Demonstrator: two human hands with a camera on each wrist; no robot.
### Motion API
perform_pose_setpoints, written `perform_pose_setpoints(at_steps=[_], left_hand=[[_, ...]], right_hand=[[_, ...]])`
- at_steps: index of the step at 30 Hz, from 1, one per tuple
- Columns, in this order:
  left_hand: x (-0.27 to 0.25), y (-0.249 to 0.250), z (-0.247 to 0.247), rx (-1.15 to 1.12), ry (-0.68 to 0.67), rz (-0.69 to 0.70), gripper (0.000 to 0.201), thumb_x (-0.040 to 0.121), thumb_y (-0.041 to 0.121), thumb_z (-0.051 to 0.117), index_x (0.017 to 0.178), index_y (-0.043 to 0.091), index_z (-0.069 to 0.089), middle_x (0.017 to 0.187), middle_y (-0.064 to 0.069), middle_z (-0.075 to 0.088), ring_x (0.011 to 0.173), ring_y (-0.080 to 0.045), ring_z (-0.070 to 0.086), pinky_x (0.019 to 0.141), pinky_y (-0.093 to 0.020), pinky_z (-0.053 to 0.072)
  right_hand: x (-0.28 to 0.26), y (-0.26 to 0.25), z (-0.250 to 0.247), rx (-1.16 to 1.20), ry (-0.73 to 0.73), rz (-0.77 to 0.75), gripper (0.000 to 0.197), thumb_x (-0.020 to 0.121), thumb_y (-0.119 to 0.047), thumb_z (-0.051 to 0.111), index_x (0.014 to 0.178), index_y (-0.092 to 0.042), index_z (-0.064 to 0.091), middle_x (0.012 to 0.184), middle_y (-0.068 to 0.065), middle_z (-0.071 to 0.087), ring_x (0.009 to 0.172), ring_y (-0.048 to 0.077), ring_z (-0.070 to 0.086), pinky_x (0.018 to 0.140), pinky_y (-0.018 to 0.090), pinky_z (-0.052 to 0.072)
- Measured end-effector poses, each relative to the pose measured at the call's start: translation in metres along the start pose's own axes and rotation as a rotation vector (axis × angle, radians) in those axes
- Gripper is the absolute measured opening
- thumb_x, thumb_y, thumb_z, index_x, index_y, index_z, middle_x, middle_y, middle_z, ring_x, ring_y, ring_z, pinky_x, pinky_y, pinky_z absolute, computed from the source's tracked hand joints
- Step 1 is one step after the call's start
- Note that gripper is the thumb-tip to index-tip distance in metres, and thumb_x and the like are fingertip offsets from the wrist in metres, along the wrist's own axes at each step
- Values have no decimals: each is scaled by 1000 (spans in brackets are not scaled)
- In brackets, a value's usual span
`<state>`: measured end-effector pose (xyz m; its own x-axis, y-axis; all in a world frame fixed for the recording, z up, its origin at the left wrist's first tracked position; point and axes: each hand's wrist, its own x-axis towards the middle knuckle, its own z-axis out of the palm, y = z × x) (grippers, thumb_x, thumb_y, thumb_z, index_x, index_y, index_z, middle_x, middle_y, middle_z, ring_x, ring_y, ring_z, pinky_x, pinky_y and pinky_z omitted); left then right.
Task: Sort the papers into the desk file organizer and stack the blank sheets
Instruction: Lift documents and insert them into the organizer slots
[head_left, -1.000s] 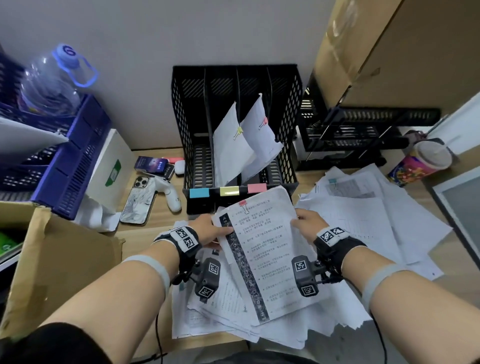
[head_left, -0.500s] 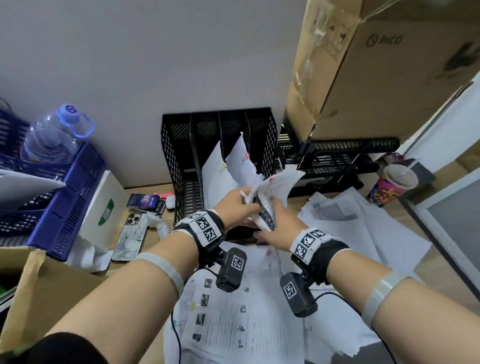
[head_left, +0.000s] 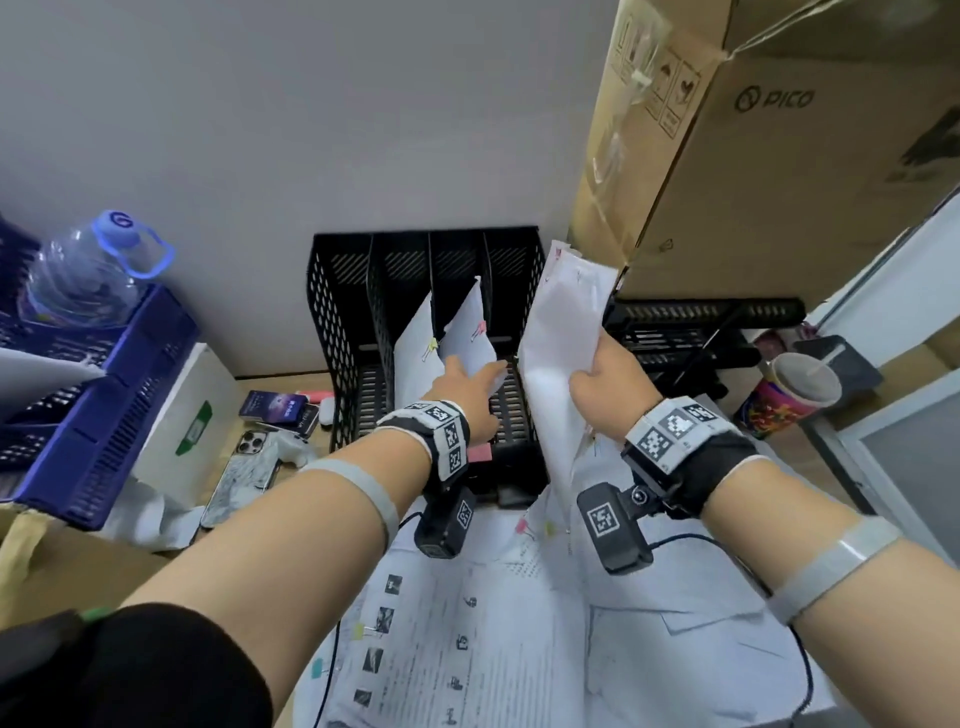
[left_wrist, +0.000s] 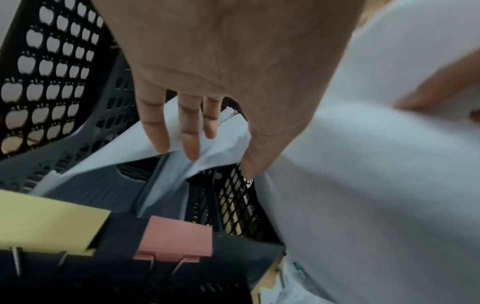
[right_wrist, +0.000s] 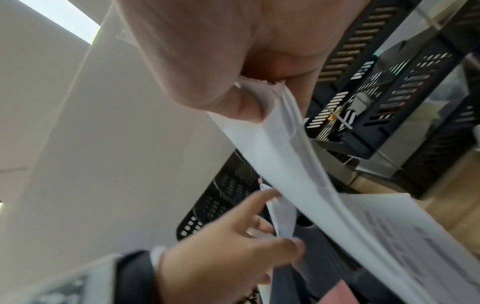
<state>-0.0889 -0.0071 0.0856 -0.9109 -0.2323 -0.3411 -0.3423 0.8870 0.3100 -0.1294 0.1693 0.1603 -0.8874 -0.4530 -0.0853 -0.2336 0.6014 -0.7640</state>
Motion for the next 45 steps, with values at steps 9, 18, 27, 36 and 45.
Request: perform_pose_setpoints(at_steps=[9, 18, 27, 36, 45], left_hand=[[3, -26, -12, -30, 211, -162, 48, 94, 41, 53, 130, 18, 32, 123, -10, 51, 96, -35, 63, 66, -42, 46], [-1, -37, -23, -175, 305, -99, 21, 93, 18, 51, 113, 13, 47, 92, -4, 58, 78, -28, 58, 70, -36, 47], [3, -45, -26, -266, 302, -85, 27, 90, 16, 52, 117, 13, 50, 112, -8, 61, 94, -30, 64, 85, -45, 55], [8, -48, -24, -284, 299, -34, 37, 92, 18, 54, 128, 10, 48, 119, -9, 60, 103, -29, 62, 89, -45, 54], [12, -50, -21, -325, 272, -36, 40, 93, 15, 52, 132, 13, 44, 97, -5, 66, 88, -21, 63, 79, -34, 54]], right_hand=[[31, -19, 16, 82, -152, -109, 52, 84, 7, 42, 133, -7, 51, 119, 6, 62, 112, 22, 57, 87, 24, 41], [51, -45, 57, 80, 6, -82, 48, 92, -4, 40, 138, -17, 41, 121, 10, 60, 100, 26, 57, 83, 26, 40], [51, -41, 95, -124, -170, -132, 58, 91, -8, 42, 143, -31, 30, 92, 8, 65, 79, 28, 65, 64, 34, 54], [54, -30, 94, -111, -90, -61, 59, 90, 0, 40, 145, -20, 32, 92, 7, 54, 76, 23, 53, 64, 28, 42], [60, -6, 109, -3, -50, 165, 35, 90, -2, 38, 119, -12, 54, 85, 12, 59, 59, 14, 46, 49, 21, 33]])
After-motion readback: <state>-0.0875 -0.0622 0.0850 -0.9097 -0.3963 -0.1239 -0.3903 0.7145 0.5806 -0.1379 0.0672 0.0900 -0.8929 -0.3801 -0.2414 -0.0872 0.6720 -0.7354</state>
